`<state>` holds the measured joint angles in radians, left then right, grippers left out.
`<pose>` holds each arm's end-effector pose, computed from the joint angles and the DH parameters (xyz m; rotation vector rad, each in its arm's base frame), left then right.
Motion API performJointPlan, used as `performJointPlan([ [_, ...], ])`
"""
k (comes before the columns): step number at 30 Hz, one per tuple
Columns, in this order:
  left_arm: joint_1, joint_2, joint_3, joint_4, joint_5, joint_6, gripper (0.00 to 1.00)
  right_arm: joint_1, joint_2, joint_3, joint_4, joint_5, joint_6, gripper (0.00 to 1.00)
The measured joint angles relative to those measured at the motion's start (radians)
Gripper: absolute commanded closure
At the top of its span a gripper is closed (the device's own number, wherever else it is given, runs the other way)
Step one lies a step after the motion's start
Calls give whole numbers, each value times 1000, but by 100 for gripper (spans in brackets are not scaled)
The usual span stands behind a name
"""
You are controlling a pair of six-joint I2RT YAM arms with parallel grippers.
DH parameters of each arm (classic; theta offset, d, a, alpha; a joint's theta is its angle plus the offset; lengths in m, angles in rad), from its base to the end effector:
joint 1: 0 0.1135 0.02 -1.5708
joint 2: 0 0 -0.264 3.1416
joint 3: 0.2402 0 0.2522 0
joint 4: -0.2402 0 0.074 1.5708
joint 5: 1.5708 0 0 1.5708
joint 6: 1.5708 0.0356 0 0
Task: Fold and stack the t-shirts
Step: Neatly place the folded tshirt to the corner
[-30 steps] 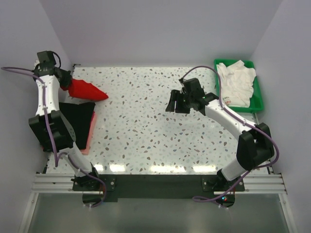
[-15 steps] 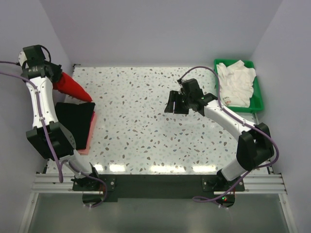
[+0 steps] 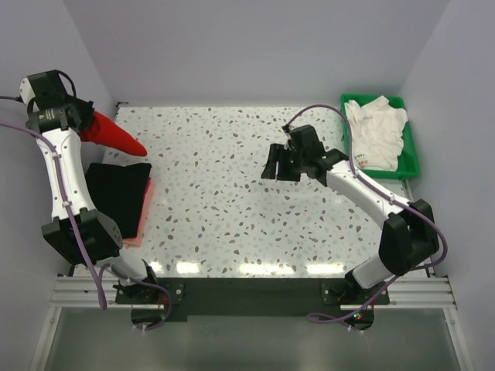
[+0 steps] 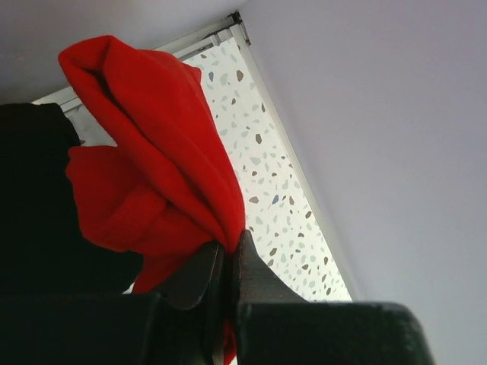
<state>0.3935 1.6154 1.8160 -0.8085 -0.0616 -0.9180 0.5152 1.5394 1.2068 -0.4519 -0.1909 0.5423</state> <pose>0.3222 0.1361 0.4223 -1.3611 1.7115 -0.2311 0.2925 0.1734 0.2771 -0.0643 2.4605 0.7178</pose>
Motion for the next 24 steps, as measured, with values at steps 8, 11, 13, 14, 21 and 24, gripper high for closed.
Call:
performJointPlan([
  [8,12,-108,-42,-2,-19,21,100,9,-31,-6,-2,15,0,39],
  [11,26,-167,-141,8,-24,22,100,24,-37,-13,-4,16,0,39],
  [13,40,-208,-224,16,-28,24,100,39,-37,-21,-6,16,0,39],
  [14,50,-230,-271,17,-30,25,100,47,-37,-26,-7,16,0,39],
  [21,140,-394,-587,34,-41,58,80,109,-57,-98,-12,15,0,39],
  [24,166,-486,-698,24,-63,75,46,135,-76,-126,-19,15,0,39],
])
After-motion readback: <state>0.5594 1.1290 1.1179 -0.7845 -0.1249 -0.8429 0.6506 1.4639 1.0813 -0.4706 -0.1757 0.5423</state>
